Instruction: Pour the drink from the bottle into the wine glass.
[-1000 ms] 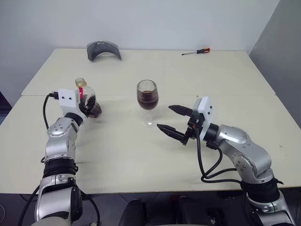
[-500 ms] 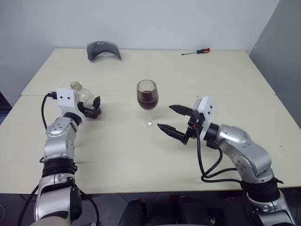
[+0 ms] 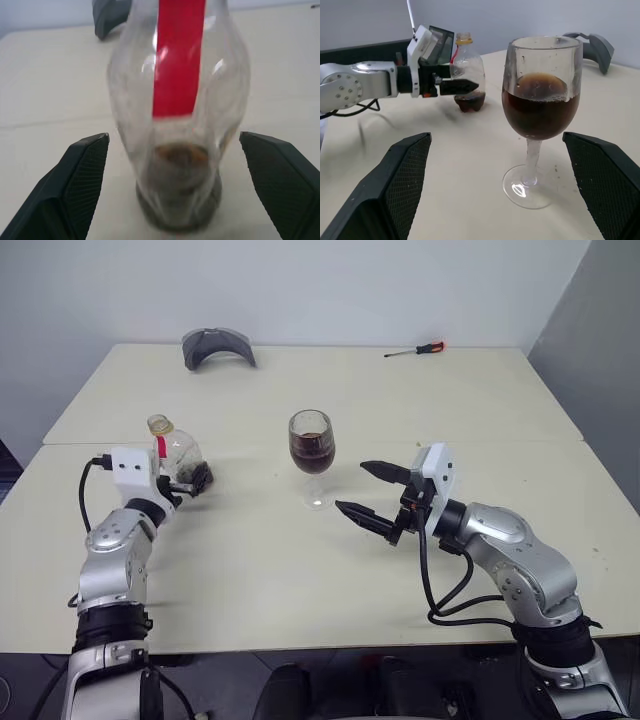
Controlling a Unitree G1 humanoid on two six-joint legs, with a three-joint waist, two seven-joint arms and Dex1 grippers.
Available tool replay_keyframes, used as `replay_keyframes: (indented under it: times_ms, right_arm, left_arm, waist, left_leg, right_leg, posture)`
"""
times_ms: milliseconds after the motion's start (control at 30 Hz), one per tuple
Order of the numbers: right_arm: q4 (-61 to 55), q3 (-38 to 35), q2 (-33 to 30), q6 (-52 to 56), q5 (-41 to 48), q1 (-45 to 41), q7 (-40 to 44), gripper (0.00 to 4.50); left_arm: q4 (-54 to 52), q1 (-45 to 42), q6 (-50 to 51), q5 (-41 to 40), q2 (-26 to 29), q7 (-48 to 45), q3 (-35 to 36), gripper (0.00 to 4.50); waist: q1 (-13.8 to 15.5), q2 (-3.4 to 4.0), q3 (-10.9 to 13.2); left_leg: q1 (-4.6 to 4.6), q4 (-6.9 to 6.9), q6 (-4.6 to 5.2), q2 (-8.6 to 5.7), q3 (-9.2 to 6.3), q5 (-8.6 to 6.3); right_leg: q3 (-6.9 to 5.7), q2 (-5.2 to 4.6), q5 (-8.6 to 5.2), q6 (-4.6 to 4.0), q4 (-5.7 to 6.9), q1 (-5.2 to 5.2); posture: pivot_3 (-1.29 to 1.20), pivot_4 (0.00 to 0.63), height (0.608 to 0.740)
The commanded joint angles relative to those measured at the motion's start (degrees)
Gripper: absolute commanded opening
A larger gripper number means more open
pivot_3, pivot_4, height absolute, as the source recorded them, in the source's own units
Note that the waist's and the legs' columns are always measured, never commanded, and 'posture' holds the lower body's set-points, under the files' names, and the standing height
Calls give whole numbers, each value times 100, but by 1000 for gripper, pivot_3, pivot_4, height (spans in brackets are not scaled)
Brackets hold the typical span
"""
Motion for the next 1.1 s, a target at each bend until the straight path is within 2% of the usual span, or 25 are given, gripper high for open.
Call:
replay_keyframes:
  times_ms: [33, 233, 433, 567, 733, 933, 1100]
  right_arm:
    - [-145, -87, -17, -103, 27, -24, 29, 4500]
    - [-330, -189, -143, -59, 89, 215, 19, 4500]
    - [-662, -342, -160, -46, 31, 650, -333, 4500]
    - [-979, -314, -114, 65, -281, 1106, -925, 4500]
    - [-900, -147, 111, 179, -1122, 1468, -1946, 4500]
    - [-989, -385, 626, 321, -1782, 2057, -3031, 4500]
    - [-1123, -204, 902, 359, -2129, 2318, -3365, 4500]
  left_arm:
    - [-711, 134, 205, -152, 176, 12, 234, 4484]
    - [-1778, 792, 849, -401, 228, 46, 475, 4484]
    - [-3282, 1752, 1533, -778, -205, 218, 441, 4484]
    - [-4242, 2176, 1918, -986, -656, 472, 133, 4484]
    - [-4788, 2310, 2216, -933, -1153, 930, -309, 4484]
    - [-5158, 2520, 2520, -559, -1402, 1505, -747, 4484]
    - [-5592, 2893, 2360, -185, -1535, 1777, -1062, 4484]
  waist:
    - [10, 0, 0]
    - [-1, 1, 0]
    - [14, 0, 0]
    - [59, 0, 0]
    - [109, 1, -2]
    - [121, 3, -5]
    - [119, 4, -4]
  left_leg:
    - [0, 0, 5, -1, -1, -2]
    - [2, -4, 4, 1, 1, -3]
    - [4, -7, 9, 2, -5, -5]
    - [6, -6, 12, 2, -5, -7]
    - [14, -7, 12, 0, -3, -7]
    - [14, -9, 10, -1, 2, -6]
    - [16, -12, 11, 1, 3, -7]
  right_leg:
    - [0, 0, 0, 0, -2, 1]
    - [2, 0, 0, 0, -13, 6]
    - [-1, 0, 0, 0, -21, 14]
    - [0, 0, 0, 0, -24, 21]
    - [2, 1, 0, 0, -23, 27]
    - [7, 3, 0, 0, -25, 26]
    - [10, 4, 0, 1, -26, 25]
  posture:
    - [0, 150, 740]
    - [0, 150, 740]
    - [0, 150, 740]
    - [0, 150, 740]
    - [0, 150, 740]
    - [0, 150, 740]
    - [0, 150, 740]
